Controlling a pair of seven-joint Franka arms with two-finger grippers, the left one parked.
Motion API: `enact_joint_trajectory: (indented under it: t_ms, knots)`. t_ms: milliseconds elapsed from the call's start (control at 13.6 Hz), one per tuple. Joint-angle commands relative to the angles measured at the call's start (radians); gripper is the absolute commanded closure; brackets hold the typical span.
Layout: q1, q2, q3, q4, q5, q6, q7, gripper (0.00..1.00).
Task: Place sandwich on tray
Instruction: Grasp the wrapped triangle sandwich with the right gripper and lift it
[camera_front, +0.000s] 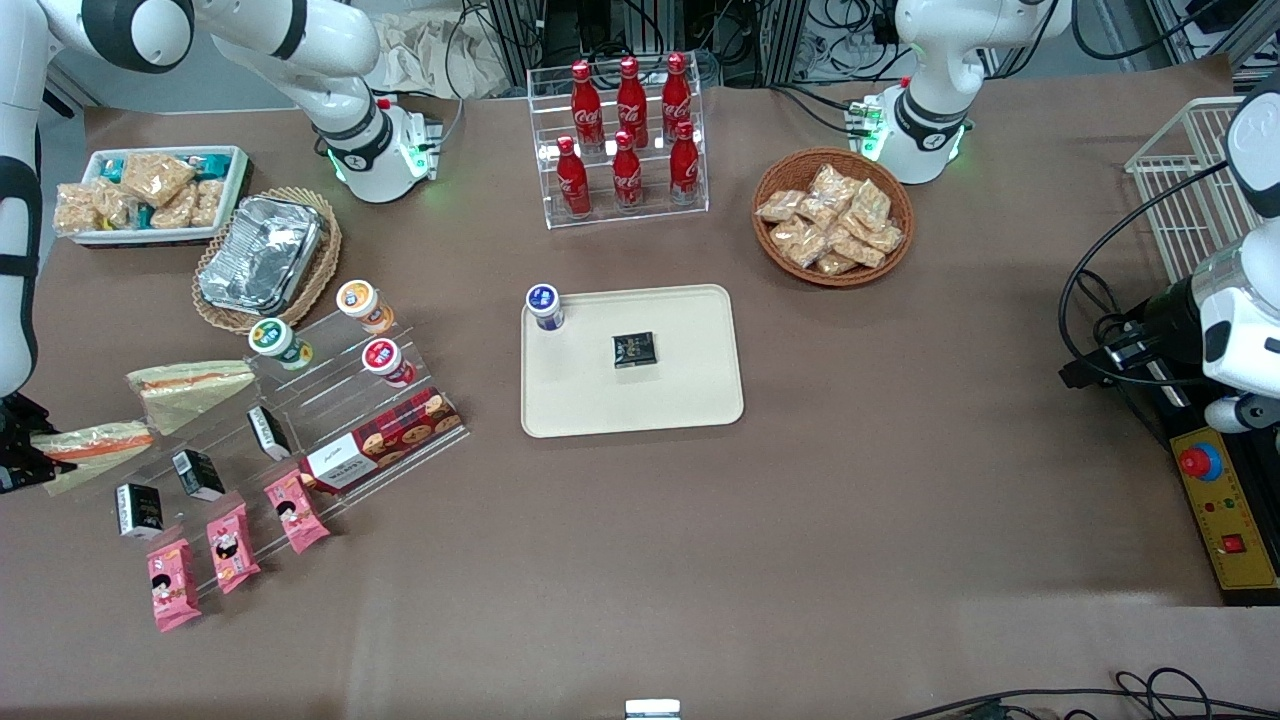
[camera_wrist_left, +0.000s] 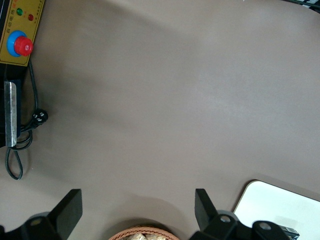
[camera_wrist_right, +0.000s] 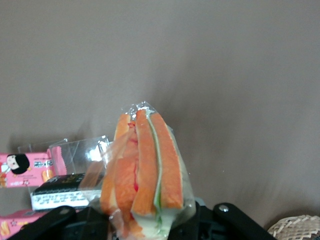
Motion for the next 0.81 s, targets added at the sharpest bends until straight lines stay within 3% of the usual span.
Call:
enact_joint_trajectory:
  t_ms: [0, 221, 516, 737]
  knots:
    - [-0.035, -0.025, 0.011, -0.006, 0.045, 0.006, -0.125, 0.63]
    - [-0.047, -0.077, 0.009, 0.004, 0.089, 0.003, -0.186, 0.63]
    - [-0.038, -0.163, 0.012, 0.009, 0.079, -0.007, -0.205, 0.63]
    - [0.020, -0.236, 0.017, 0.009, 0.069, -0.062, -0.202, 0.66]
